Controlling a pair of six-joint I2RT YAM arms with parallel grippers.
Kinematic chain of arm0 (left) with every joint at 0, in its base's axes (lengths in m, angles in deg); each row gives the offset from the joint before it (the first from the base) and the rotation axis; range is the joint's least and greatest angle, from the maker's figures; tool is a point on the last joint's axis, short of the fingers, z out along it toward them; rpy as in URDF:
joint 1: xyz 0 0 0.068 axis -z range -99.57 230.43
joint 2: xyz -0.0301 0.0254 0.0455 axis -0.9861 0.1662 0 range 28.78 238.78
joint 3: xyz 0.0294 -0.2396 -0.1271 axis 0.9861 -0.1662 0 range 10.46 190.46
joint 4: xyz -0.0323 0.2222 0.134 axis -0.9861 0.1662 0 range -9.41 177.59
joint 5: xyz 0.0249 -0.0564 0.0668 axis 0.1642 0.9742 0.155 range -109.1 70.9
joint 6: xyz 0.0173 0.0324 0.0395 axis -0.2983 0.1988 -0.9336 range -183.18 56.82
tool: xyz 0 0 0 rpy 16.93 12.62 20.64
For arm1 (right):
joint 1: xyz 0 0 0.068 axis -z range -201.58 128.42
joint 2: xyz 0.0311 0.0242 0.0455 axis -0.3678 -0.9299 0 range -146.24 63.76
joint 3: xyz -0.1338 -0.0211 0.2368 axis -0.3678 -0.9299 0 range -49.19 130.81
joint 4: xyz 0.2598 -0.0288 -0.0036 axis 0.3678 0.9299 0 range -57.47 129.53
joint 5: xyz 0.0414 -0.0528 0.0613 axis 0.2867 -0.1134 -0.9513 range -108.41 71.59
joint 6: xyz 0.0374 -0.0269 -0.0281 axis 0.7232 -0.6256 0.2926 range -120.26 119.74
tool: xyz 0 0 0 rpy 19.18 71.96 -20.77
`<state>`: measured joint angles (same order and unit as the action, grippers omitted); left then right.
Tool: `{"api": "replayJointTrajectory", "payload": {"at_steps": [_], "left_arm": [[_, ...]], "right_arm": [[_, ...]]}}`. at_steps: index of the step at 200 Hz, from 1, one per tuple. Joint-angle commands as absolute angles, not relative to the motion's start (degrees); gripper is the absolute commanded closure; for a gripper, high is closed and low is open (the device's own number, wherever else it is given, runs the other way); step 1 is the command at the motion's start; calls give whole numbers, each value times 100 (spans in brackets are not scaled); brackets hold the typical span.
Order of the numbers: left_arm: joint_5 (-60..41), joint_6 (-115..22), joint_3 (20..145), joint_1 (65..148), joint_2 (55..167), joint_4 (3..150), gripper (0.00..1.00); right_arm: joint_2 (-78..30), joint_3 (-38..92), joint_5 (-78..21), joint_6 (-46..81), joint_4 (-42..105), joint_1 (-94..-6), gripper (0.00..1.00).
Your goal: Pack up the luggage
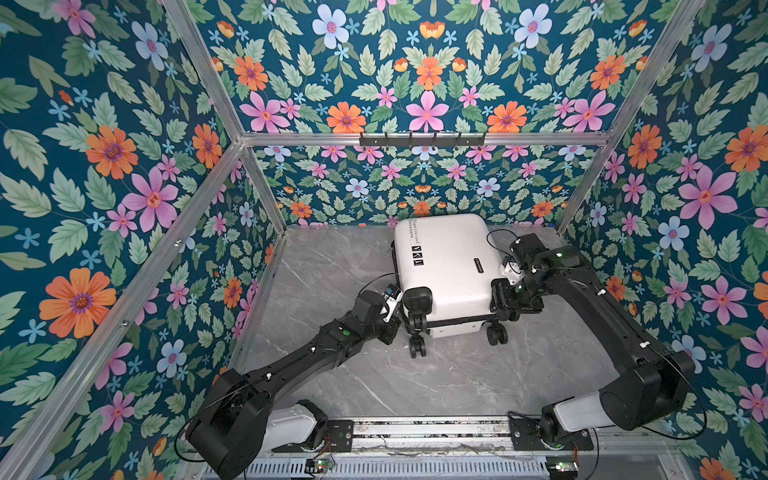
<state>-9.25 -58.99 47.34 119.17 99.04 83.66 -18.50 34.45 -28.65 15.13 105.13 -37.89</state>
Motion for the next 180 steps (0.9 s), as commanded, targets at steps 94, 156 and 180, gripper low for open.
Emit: {"api": "replayJointTrajectory", "payload": {"at_steps": [94,156,180], "left_arm": [[-753,-5519,4580,11924,9692,8021,100],[-757,-5441,4445,11920,9576,7889,100],[-741,-5434,4439,11919,9602,7809,100]], "right_arm": [[-1621,4087,-3062,4910,10207,-6482,24],[-3369,5424,-2604,4874,10336,-7498,12],[-3655,5519,-2600,4828,10197,-7493,11]]}}
